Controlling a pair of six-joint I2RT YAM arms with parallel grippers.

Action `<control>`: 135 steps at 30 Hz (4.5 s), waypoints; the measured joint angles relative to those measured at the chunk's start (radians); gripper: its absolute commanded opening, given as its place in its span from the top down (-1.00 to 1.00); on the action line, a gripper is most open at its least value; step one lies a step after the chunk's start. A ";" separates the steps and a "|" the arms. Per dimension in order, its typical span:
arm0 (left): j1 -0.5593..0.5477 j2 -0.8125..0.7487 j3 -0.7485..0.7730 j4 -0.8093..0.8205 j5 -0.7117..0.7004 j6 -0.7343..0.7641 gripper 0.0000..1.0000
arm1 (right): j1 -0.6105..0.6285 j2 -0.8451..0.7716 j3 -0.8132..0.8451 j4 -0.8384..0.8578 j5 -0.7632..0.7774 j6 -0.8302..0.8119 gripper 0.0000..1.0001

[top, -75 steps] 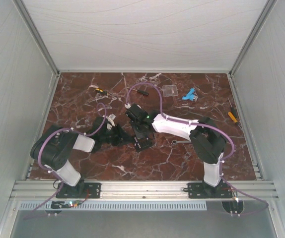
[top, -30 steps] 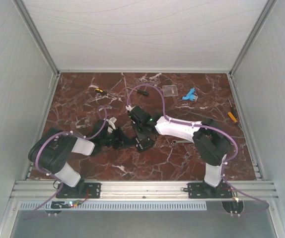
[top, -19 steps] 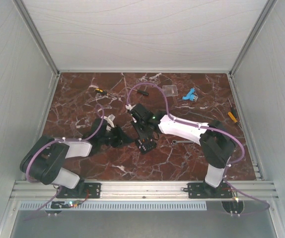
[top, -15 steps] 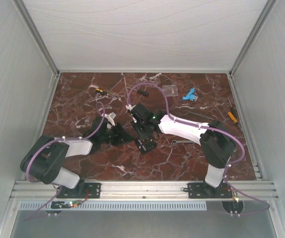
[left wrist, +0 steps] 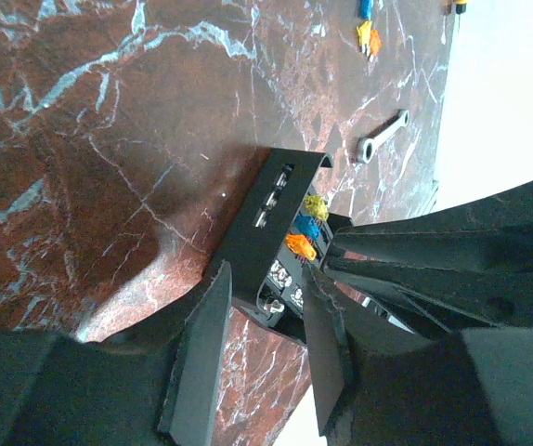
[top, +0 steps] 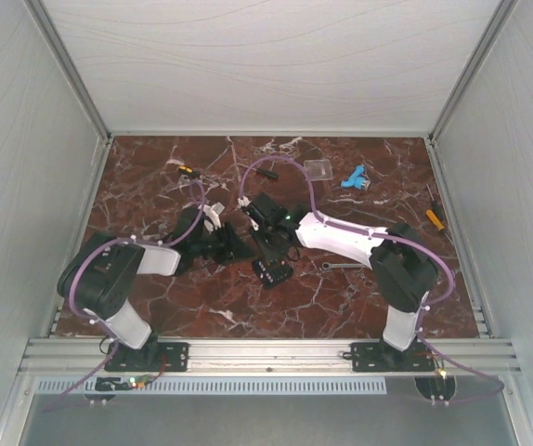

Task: Snap on the fuse box
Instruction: Install the fuse at the fuse box base.

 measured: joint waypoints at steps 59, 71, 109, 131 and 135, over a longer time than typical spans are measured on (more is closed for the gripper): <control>-0.021 0.101 -0.026 0.087 0.074 -0.032 0.43 | -0.029 0.055 -0.036 0.022 -0.053 0.026 1.00; -0.023 0.101 -0.028 0.088 0.069 -0.035 0.44 | -0.031 0.090 0.008 -0.026 -0.049 0.014 1.00; -0.035 0.085 -0.031 0.073 0.063 -0.043 0.41 | 0.016 0.033 0.037 -0.041 0.042 -0.047 0.83; -0.035 0.085 -0.031 0.072 0.063 -0.043 0.41 | 0.016 0.116 0.095 -0.102 0.053 -0.072 1.00; -0.035 0.085 -0.031 0.072 0.062 -0.043 0.41 | 0.017 0.146 0.126 -0.130 0.051 -0.079 1.00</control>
